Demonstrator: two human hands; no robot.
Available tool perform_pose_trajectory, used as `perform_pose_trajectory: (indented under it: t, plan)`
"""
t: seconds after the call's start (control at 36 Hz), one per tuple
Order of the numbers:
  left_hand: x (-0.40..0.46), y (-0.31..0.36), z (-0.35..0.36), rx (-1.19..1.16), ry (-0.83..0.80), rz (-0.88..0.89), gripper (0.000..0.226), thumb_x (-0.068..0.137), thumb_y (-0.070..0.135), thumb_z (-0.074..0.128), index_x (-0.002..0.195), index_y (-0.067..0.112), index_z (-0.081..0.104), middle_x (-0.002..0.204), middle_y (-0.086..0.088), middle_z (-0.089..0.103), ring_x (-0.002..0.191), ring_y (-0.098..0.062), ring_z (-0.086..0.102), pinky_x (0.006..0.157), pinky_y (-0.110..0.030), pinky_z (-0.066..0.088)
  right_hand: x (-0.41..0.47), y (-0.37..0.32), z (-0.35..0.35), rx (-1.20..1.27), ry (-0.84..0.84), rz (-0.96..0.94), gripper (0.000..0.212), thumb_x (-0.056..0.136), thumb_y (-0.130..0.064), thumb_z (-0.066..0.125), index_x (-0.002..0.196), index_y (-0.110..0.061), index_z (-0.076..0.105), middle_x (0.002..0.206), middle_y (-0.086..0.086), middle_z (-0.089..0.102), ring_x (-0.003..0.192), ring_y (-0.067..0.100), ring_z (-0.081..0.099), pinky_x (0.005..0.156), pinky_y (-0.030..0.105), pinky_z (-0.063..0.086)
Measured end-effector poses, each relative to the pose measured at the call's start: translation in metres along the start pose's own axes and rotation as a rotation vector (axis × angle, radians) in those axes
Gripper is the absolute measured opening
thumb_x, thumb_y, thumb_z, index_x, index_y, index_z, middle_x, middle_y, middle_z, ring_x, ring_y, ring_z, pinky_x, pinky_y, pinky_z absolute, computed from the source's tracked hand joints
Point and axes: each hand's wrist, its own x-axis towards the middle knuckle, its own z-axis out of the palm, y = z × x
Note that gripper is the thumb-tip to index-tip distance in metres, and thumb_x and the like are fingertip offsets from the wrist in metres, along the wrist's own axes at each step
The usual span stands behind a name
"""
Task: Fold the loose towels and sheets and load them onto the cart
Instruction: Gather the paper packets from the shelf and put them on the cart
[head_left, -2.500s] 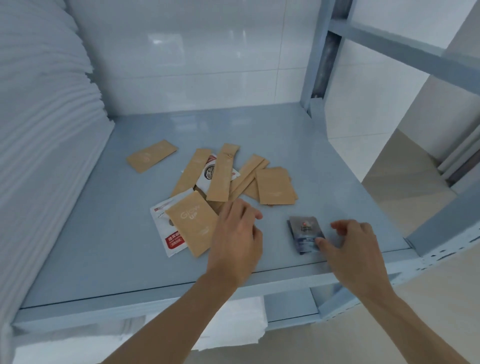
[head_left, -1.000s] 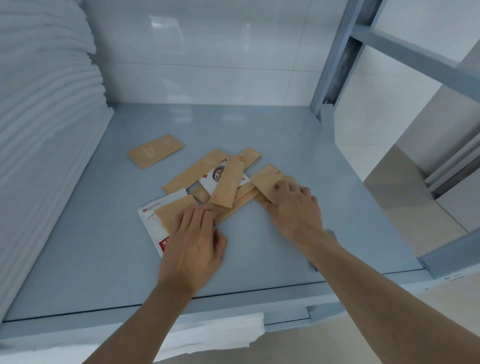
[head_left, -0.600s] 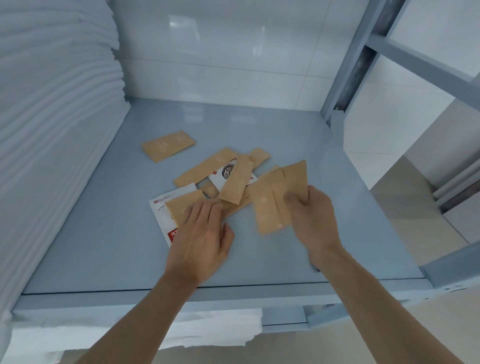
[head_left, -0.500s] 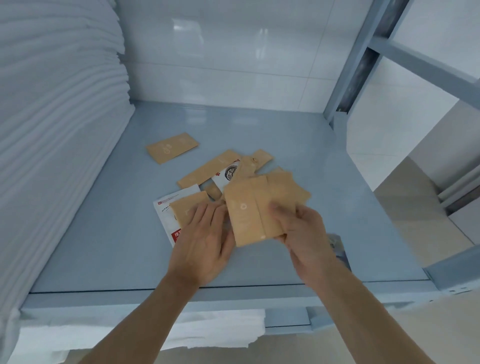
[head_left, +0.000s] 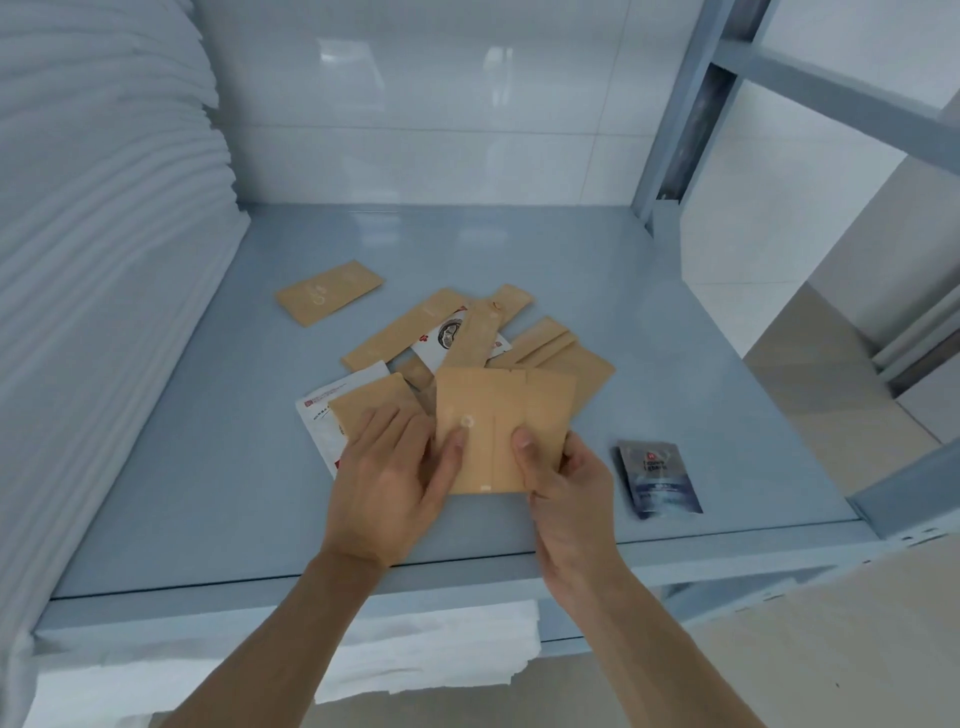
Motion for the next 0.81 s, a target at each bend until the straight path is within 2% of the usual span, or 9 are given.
perform_pose_trajectory:
  t: [0.08,0.14,0.25,0.39,0.44,0.53,0.61,0.69,0.81]
  plan:
    - [-0.001,0.001,0.002,0.036,0.037,0.001,0.038,0.1,0.02,0.051,0.064,0.006,0.05,0.061,-0.007,0.046,0.061,-0.026,0.042,0.062,-0.037,0.039,-0.002,0.001,-0.002,0.115,0.033,-0.024,0.028,0.088,-0.025,0.068,0.089,0.002,0.068,0.094,0.021,0.068,0.092,0.027,0.06,0.091,0.048,0.047]
    - [-0.002,0.0,0.002,0.023,0.053,-0.042,0.034,0.099,0.018,0.048,0.067,0.006,0.05,0.064,-0.008,0.047,0.063,-0.026,0.042,0.061,-0.036,0.037,-0.005,0.004,0.0,0.112,0.085,-0.078,0.023,0.088,-0.027,0.068,0.085,-0.004,0.073,0.093,0.016,0.069,0.09,0.022,0.059,0.089,0.043,0.046]
    - [-0.004,0.0,0.0,0.003,0.013,-0.152,0.034,0.1,0.02,0.042,0.076,0.001,0.056,0.07,-0.011,0.055,0.067,-0.031,0.051,0.061,-0.039,0.04,-0.01,0.007,0.006,0.057,0.164,-0.198,0.019,0.083,-0.03,0.071,0.077,-0.013,0.076,0.085,0.006,0.059,0.081,0.01,0.057,0.076,0.021,0.046]
    - [-0.001,0.004,-0.005,-0.036,-0.011,-0.245,0.033,0.1,0.02,0.042,0.096,-0.005,0.063,0.073,-0.016,0.062,0.064,-0.036,0.058,0.059,-0.031,0.038,-0.012,0.009,0.004,0.132,0.157,-0.212,0.025,0.088,-0.026,0.068,0.067,-0.012,0.07,0.057,0.0,0.039,0.047,0.01,0.032,0.044,0.02,0.031]
    - [-0.001,0.005,-0.007,-0.057,-0.011,-0.263,0.037,0.099,0.024,0.041,0.103,-0.005,0.063,0.072,-0.015,0.064,0.06,-0.037,0.059,0.058,-0.029,0.037,-0.014,0.012,0.006,0.041,0.166,-0.254,0.016,0.091,-0.02,0.067,0.084,-0.011,0.078,0.065,0.003,0.055,0.04,0.013,0.041,0.039,0.021,0.033]
    - [-0.002,0.007,-0.008,-0.086,-0.009,-0.233,0.042,0.098,0.028,0.036,0.106,-0.003,0.063,0.072,-0.014,0.064,0.058,-0.038,0.059,0.055,-0.027,0.036,-0.018,0.013,0.012,-0.141,0.119,-0.403,0.021,0.092,-0.002,0.065,0.108,-0.009,0.076,0.103,0.007,0.065,0.069,0.015,0.063,0.06,0.023,0.052]
    - [-0.003,0.006,-0.009,-0.119,-0.008,-0.209,0.042,0.097,0.028,0.036,0.111,-0.001,0.062,0.071,-0.009,0.066,0.058,-0.031,0.059,0.054,-0.023,0.033,-0.02,0.019,0.014,-0.492,-0.014,-0.588,0.039,0.088,0.014,0.061,0.119,-0.008,0.07,0.118,0.008,0.06,0.105,0.017,0.058,0.092,0.018,0.047]
    - [-0.004,0.004,-0.008,-0.147,0.008,-0.236,0.045,0.097,0.03,0.033,0.113,-0.002,0.06,0.068,-0.01,0.066,0.055,-0.035,0.059,0.049,-0.023,0.03,-0.02,0.023,0.014,-0.699,-0.079,-0.676,0.055,0.08,0.02,0.053,0.127,-0.006,0.065,0.126,0.007,0.057,0.116,0.022,0.049,0.095,0.011,0.04]
    - [-0.004,0.005,-0.008,-0.149,0.046,-0.289,0.044,0.1,0.031,0.031,0.111,0.001,0.06,0.068,-0.003,0.062,0.054,-0.027,0.054,0.051,-0.023,0.029,-0.019,0.02,0.012,-0.685,-0.09,-0.654,0.045,0.089,0.002,0.048,0.131,-0.005,0.062,0.136,0.004,0.055,0.123,0.021,0.045,0.104,0.018,0.039]
